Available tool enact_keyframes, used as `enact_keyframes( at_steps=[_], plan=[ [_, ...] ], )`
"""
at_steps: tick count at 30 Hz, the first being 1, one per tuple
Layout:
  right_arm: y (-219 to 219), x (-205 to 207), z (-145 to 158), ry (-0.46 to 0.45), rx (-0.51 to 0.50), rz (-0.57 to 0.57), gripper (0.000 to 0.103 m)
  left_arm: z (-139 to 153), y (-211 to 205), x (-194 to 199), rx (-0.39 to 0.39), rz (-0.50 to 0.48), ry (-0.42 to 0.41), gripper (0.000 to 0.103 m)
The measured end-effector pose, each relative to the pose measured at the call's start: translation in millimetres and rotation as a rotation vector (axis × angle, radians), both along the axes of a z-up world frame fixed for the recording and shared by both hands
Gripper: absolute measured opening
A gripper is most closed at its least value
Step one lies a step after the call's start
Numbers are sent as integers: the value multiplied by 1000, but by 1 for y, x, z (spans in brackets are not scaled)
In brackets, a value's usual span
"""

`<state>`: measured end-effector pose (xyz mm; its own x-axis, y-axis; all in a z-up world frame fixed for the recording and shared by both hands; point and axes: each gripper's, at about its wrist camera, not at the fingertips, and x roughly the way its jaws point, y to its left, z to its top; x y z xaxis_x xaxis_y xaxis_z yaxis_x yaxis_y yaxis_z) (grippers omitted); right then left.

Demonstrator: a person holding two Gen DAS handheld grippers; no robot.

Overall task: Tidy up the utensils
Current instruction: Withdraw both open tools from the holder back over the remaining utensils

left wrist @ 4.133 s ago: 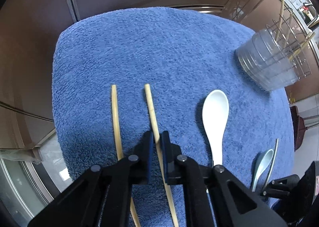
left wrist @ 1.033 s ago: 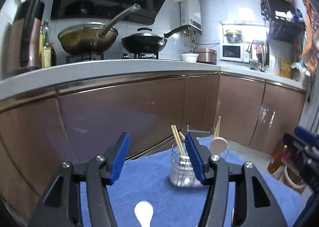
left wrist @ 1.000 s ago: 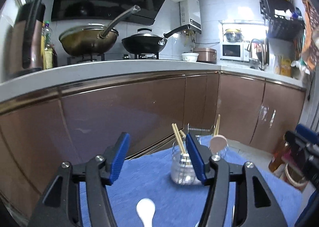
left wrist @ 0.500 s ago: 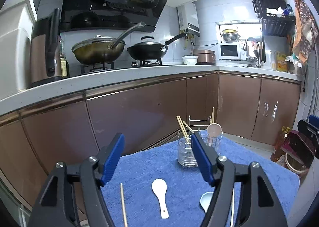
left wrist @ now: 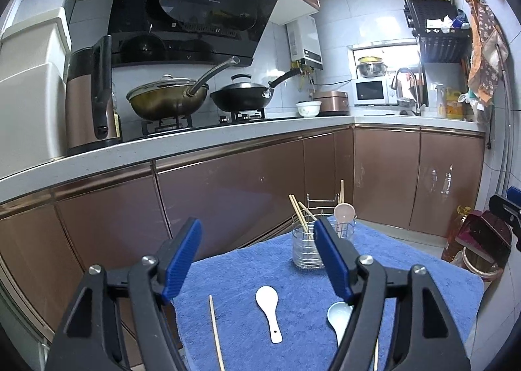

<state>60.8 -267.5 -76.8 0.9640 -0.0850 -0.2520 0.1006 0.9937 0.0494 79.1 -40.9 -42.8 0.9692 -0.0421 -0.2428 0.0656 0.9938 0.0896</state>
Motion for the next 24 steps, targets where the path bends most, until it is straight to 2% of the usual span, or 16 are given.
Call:
enact_keyframes(
  at_steps=[13,17,24],
  plan=[
    [9,-35,9,-12,-8,-47,66,7,19,-39,-36,7,-39,70],
    [18,-39,11,20,-44,-107,67,5,26,-41,-46,14,-28,70],
    [24,-42,8,33,-73,-111,69,-4,29,-40,-83,-47,15,70]
  ],
)
